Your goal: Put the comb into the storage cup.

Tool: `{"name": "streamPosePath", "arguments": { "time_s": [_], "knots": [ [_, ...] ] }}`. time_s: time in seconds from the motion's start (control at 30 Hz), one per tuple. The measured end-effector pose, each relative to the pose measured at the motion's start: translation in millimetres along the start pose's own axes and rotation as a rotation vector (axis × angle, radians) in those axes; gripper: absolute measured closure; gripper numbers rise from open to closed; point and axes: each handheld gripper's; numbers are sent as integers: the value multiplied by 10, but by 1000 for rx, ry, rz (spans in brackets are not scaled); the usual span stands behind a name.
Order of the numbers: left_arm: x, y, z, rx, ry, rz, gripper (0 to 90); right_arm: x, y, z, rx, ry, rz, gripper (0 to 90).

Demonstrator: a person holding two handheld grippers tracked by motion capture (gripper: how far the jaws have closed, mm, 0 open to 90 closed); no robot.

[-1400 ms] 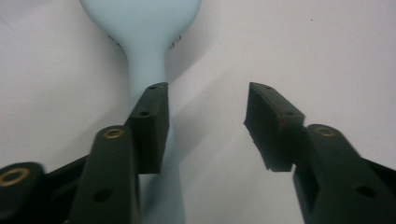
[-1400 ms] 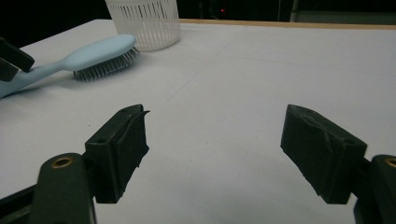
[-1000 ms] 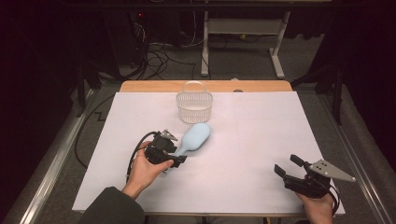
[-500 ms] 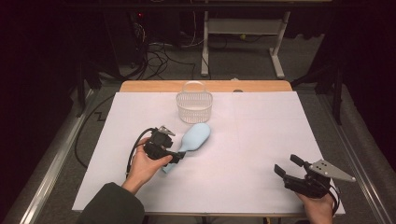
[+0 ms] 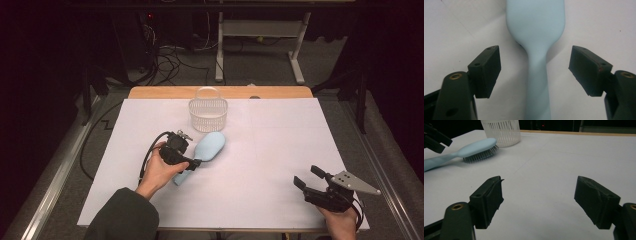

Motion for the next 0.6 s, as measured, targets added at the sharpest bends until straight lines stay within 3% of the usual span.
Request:
{"name": "streamPosePath", "arguments": {
  "time_s": [0.23,0.6],
  "knots": [
    [134,-8,57,6,59,10,267,3,-3,0,2,0,0,233],
    [239,-12,80,16,99,11,321,3,0,0,-3,1,2,233]
  ]
}}
Point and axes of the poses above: each handheld gripper's, and its own axes: x roughly forward along the jaws, z roughly out of its top, y roughly to its left, and after that the axes turned 3 degrees about y, right-handed
